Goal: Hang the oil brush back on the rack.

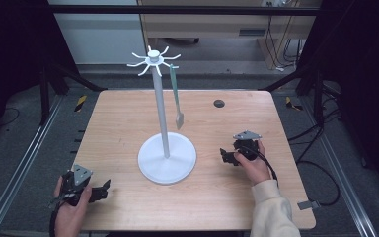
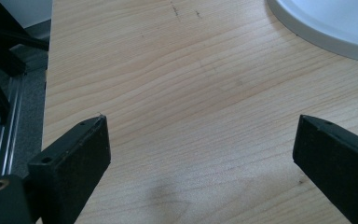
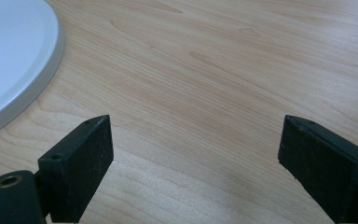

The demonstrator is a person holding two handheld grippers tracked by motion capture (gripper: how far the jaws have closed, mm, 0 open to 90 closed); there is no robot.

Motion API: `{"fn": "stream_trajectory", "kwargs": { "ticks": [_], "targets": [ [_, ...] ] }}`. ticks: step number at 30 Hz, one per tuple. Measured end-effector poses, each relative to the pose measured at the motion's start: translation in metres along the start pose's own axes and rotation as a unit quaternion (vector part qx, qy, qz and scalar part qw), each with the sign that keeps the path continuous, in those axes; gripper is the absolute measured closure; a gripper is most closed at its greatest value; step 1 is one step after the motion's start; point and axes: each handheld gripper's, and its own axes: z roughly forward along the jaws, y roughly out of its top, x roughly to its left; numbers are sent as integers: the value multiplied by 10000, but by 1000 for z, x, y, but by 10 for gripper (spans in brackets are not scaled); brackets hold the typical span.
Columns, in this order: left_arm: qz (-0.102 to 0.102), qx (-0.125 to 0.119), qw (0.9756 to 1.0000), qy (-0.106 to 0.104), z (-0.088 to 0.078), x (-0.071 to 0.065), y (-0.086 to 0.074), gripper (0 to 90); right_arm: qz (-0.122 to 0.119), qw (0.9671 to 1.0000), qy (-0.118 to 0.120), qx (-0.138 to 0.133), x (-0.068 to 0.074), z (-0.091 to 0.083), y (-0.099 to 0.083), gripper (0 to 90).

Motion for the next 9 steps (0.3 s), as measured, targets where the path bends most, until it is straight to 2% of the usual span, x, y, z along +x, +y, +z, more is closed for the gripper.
{"fn": "stream_trajectory", "kwargs": {
  "ticks": [4, 6, 9],
  "targets": [
    [-88, -118, 9999, -13, 1, 1, -1, 38, 94, 9999, 97, -77, 2, 3, -5, 108],
    [-144, -220, 9997, -23, 1, 2, 0, 38, 64, 9998, 103, -149, 2, 3, -7, 110],
    [-124, -339, 9993, -14, 0, 2, 1, 38, 87, 9990, 81, -429, 1, 2, -6, 116]
  ]
}}
